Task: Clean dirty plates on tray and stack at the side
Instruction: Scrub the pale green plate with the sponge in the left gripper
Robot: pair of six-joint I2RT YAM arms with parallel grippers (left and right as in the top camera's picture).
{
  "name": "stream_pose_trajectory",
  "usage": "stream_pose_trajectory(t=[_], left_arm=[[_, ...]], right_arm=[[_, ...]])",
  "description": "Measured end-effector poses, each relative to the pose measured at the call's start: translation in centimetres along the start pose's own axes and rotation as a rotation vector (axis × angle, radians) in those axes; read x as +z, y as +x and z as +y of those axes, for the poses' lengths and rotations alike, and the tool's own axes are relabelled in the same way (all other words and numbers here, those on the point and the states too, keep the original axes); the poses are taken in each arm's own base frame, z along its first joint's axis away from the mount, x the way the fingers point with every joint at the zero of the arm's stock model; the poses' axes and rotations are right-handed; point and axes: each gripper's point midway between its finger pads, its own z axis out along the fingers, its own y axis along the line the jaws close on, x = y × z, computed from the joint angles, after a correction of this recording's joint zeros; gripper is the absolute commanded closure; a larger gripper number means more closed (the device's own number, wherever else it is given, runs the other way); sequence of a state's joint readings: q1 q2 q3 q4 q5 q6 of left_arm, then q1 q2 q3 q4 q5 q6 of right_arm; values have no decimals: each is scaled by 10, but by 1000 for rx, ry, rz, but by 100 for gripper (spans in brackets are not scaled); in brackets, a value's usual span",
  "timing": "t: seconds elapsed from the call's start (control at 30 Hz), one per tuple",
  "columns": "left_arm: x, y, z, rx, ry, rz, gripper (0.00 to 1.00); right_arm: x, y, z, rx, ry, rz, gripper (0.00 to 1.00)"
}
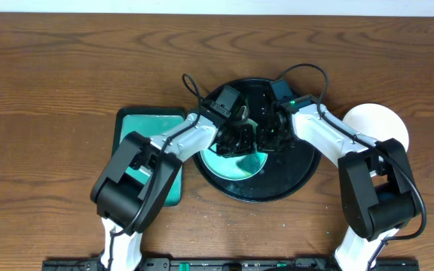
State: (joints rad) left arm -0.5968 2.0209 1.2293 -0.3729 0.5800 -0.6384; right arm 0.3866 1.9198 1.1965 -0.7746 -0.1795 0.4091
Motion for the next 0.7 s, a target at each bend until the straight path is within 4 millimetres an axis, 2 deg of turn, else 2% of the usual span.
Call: stream_pose_trajectory(t=[0.17,0.3,0.37,0.53,0.7], left_arm=[[-29,-2,39,-35,-237,-101,93],[-67,-28,82,-24,-460,-263,93],[-78,-40,93,5,-517,-312,93],[-81,-48,93,70,-552,-347,93],[-68,-66,76,100,-416,-374,92]], right_arm=[[0,1,0,-1,1,2,99],[0,1,0,-1,1,2,99],[0,2,2,-1,-8,8,99],[1,5,5,-9,-13,17,99],[1,6,6,-8,-21,23,99]])
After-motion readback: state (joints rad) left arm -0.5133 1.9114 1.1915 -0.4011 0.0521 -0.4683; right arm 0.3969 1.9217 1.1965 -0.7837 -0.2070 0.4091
